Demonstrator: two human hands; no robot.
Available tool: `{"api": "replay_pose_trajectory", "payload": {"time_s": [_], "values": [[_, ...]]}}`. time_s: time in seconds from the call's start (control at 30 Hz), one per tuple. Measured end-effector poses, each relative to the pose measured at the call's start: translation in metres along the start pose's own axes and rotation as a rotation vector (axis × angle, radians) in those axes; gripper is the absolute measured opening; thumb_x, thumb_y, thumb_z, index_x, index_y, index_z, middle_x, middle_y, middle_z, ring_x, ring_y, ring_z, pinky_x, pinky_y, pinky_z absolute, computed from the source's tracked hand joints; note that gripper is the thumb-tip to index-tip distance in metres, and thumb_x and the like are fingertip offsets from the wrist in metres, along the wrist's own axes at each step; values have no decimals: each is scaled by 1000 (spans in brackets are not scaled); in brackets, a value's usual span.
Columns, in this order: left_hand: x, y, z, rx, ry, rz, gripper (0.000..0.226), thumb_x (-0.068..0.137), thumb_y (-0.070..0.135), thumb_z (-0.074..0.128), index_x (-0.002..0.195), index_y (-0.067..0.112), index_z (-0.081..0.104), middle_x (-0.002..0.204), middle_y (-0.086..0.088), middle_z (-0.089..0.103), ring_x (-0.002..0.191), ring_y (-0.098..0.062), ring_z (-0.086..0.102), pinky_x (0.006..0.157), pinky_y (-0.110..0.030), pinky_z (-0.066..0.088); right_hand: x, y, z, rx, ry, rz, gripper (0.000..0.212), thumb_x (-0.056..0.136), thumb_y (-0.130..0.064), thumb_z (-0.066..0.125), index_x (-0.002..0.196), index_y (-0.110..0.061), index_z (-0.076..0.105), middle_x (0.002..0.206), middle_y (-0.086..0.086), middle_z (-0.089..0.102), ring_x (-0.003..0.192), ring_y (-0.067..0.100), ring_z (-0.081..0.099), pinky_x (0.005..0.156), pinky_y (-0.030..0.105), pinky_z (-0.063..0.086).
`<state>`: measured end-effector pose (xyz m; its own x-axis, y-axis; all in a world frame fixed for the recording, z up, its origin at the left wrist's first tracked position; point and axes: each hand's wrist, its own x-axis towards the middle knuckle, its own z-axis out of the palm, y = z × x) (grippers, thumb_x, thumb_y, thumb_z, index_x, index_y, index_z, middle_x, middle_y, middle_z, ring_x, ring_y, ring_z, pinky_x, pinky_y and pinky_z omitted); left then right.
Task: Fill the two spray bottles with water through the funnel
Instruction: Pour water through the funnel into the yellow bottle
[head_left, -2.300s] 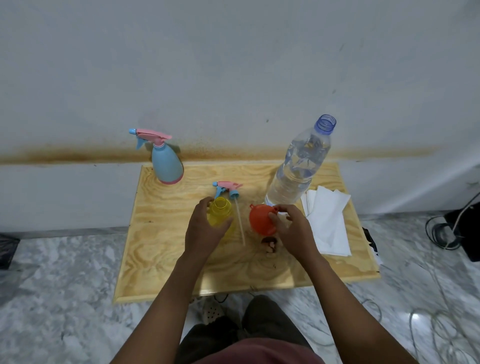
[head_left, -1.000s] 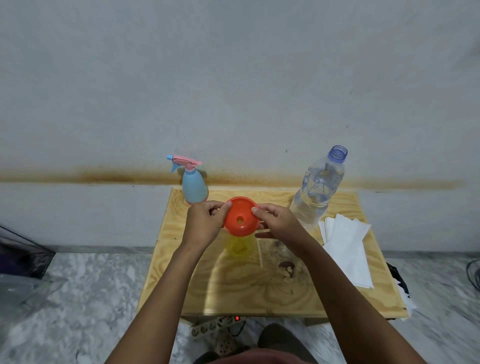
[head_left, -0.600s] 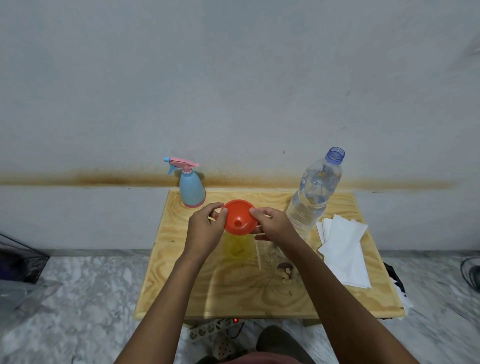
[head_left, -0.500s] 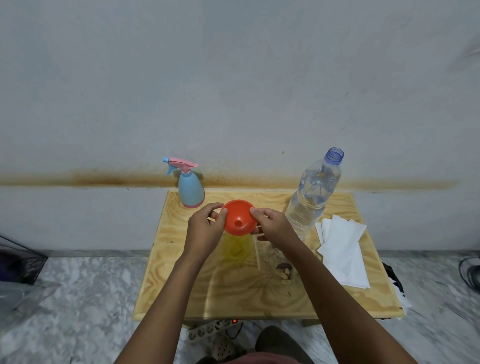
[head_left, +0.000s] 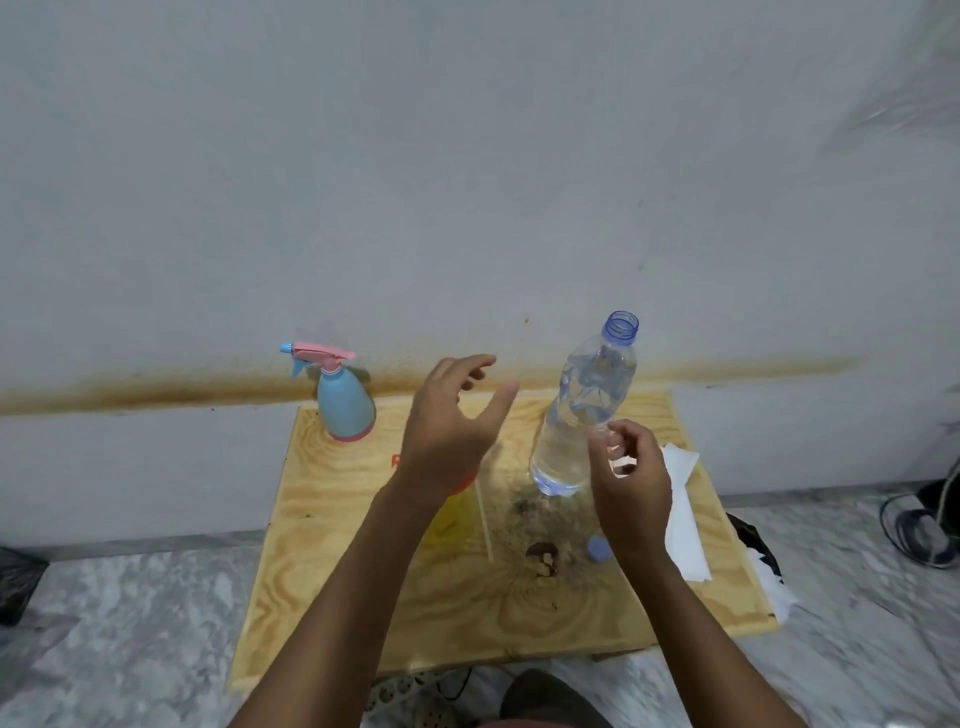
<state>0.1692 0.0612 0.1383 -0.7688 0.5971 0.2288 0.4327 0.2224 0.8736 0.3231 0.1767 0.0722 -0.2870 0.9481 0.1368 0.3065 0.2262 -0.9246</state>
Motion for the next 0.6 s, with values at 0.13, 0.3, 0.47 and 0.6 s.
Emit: {"api": "replay_pose_trajectory", "payload": {"time_s": [0.13,0.3,0.47,0.6], "values": [[17,28,51,-50,-260,8,69,83,44,74,143,26,46,134,8,50,122,-7,49,98,-27,43,27,24,-10,15,-78,-25,68,83,-38,76,140,-32,40,131,-9,49,119,6,50,93,28,45],[33,33,90,-93,-370,-71,83,79,46,77,149,27,37,148,4,46,132,-15,46,108,-38,44,62,29,-7,78,-356,-62,87,79,-34,79,149,-30,28,135,-21,50,119,-16,48,87,4,42],[38,31,97,-79,-299,-75,74,79,38,79,142,22,45,132,6,56,112,-9,53,89,-21,45,82,28,-2,105,-428,-156,68,79,-27,80,137,-27,43,124,-23,57,110,-9,58,84,9,48],[31,29,105,-53,-186,-57,71,75,42,81,137,22,51,127,7,60,112,-10,57,95,-32,53,89,28,-1,110,-490,-167,77,75,-40,78,139,-19,42,122,-21,60,107,-5,62,84,17,54]]}}
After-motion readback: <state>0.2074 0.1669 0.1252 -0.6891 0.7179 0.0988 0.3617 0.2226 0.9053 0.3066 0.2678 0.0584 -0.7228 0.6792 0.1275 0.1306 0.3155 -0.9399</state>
